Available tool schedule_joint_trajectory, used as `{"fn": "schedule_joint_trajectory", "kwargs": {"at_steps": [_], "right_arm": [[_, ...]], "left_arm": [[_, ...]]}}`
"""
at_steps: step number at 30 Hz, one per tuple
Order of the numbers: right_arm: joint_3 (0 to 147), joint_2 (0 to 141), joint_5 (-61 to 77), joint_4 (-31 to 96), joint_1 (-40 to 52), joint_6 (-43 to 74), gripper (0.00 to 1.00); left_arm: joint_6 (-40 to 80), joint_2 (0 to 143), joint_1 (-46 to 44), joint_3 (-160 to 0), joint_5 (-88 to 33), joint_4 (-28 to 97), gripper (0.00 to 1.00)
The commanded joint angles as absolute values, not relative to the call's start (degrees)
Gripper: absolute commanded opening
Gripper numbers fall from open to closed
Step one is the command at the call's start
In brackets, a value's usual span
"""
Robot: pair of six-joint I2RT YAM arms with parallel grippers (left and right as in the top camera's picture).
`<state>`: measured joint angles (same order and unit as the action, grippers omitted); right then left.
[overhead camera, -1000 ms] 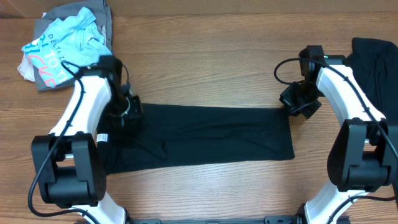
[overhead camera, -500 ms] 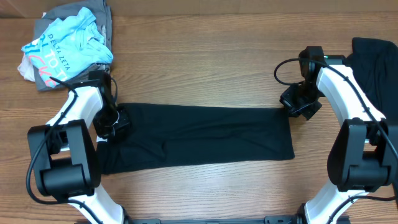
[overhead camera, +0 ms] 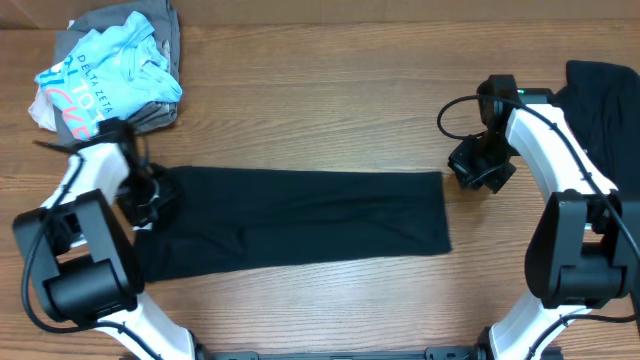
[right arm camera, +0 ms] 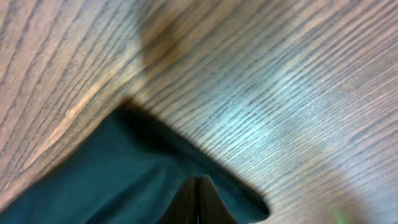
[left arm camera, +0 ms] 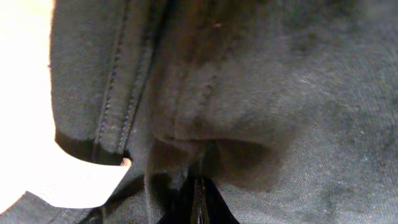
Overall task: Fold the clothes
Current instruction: 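Pull the shirt's ends outward with both grippers to straighten it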
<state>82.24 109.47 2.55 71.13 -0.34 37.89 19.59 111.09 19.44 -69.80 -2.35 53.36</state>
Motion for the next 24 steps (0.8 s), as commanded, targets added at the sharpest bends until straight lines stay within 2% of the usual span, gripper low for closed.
{"fn": "schedule_joint_trajectory", "kwargs": {"at_steps": [1, 8, 12, 13, 14, 16, 18, 20, 24], "right_arm": [[83.3, 109.6, 1.3, 70.2, 1.0, 37.0, 0.04], [84.2, 109.5, 1.3, 69.8, 3.5, 35.7, 0.04], [86.1, 107.8, 1.6, 71.4, 2.0, 35.7, 0.04], [86.5, 107.2, 1.6, 71.9, 1.2, 35.7, 0.08], [86.7, 106.6, 1.6, 72.4, 0.3, 35.7, 0.14], [86.7, 105.9, 3.8, 72.6, -1.9, 33.9, 0.4], [86.6, 105.9, 10.4, 72.4, -4.3, 28.0, 0.62], [85.6, 105.9, 17.1, 72.0, -6.2, 22.2, 0.79], [83.3, 105.9, 20.5, 71.8, -8.4, 16.3, 0.92]], "left_arm": [[21.9, 114.2, 23.1, -70.8, 3.0, 54.5, 0.04], [22.8, 114.2, 24.8, -77.0, 2.9, 60.9, 0.13], [23.4, 114.1, 24.7, -84.3, 2.8, 67.9, 0.3], [23.4, 114.0, 24.7, -86.3, 2.7, 69.7, 0.34], [23.4, 113.7, 24.7, -88.2, 2.4, 71.4, 0.38], [22.8, 112.8, 24.7, -91.6, 0.1, 74.5, 0.49], [19.8, 111.9, 24.6, -94.0, -5.6, 76.9, 0.69], [14.9, 110.8, 24.2, -94.9, -14.7, 78.5, 1.0], [6.8, 110.2, 22.7, -94.9, -24.5, 81.3, 1.0]]}}
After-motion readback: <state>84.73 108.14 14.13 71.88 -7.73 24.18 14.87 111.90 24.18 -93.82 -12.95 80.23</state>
